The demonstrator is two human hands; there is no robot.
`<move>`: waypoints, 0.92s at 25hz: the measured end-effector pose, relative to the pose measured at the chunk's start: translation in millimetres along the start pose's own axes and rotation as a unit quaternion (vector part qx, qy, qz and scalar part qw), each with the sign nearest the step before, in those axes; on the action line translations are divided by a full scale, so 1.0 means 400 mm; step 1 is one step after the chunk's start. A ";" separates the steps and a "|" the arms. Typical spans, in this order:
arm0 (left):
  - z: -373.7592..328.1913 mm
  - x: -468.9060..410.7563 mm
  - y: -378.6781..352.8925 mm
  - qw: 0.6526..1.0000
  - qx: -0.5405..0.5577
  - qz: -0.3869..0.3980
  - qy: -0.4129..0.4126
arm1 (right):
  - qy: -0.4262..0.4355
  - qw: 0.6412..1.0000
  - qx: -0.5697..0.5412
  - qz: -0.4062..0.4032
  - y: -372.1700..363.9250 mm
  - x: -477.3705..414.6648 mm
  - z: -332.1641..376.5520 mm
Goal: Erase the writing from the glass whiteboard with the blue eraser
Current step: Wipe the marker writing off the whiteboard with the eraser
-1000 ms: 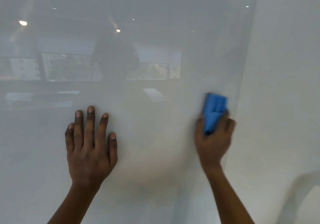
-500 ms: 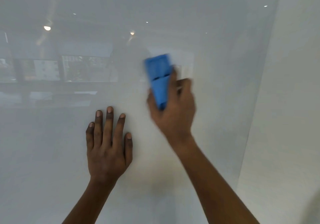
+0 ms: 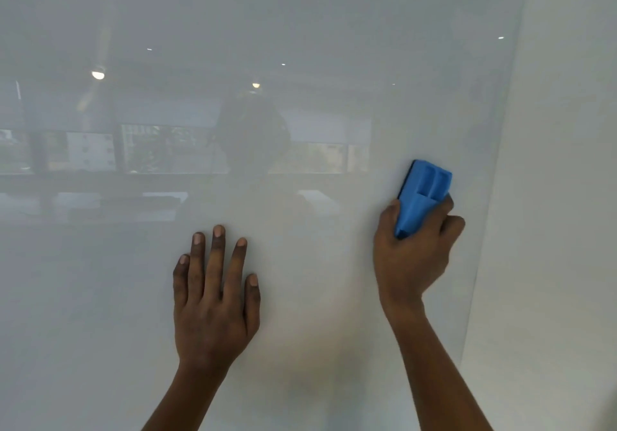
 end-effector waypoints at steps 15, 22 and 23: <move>0.130 -0.223 0.154 0.999 0.038 -0.013 0.028 | 0.015 0.999 -0.036 0.023 0.054 -0.056 -0.018; 0.140 -0.243 0.122 0.999 0.009 -0.018 0.035 | -0.023 0.997 -0.059 -0.048 0.021 -0.293 0.117; 0.144 -0.243 0.123 0.999 0.010 -0.018 0.034 | -0.011 0.997 -0.061 -0.043 0.001 -0.297 0.168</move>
Point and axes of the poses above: each hand's wrist, its own x-axis away from the middle knuckle, its own y-axis out of the back of the hand, z = x × y, the point moved 2 cm from there along -x, towards the middle knuckle, and after that the axes turned 14 degrees about z, right-handed, at the moved point
